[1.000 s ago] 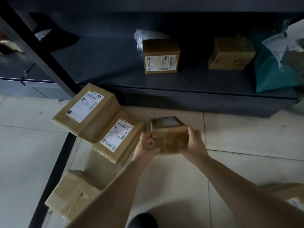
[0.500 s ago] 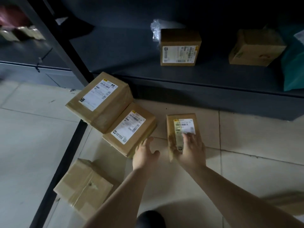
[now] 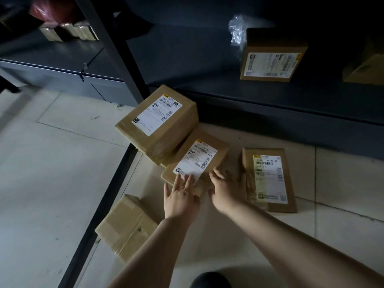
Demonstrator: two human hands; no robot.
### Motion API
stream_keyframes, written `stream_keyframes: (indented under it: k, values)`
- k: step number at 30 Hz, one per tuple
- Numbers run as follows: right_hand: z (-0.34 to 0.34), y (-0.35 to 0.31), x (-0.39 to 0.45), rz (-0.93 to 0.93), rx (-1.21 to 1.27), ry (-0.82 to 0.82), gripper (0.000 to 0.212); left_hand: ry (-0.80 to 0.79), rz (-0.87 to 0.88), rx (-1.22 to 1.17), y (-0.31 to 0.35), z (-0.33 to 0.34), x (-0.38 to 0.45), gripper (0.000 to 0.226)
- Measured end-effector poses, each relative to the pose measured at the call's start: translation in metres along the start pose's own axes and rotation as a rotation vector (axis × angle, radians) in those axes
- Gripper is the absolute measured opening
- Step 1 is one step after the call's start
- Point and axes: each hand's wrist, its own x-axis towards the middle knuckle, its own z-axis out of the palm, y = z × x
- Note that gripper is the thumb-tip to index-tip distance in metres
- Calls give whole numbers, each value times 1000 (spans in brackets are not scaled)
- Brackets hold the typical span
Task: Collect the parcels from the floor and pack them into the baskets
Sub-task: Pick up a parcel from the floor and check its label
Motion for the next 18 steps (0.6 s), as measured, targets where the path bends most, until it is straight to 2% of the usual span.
stream_keyframes:
  k: [6,8,10,11,14,18]
  values:
    - [-9,27,-10,122,-64,98,66,-108,234,-26,10,5,-2,62]
    - [-9,32,-9,137,-61,108,70,-41,226,-107,15,4,5,62]
    - [-8,34,-7,135,-32,116,73,103,106,-197,18,4,14,61]
    - [-8,33,-6,144,-21,98,76,125,-1,-260,19,4,19,60]
    - [-6,29,0,175,56,32,85,-24,-318,-658,24,6,32,49]
    - [-1,25,-7,157,86,98,77,41,-298,-752,22,10,27,36]
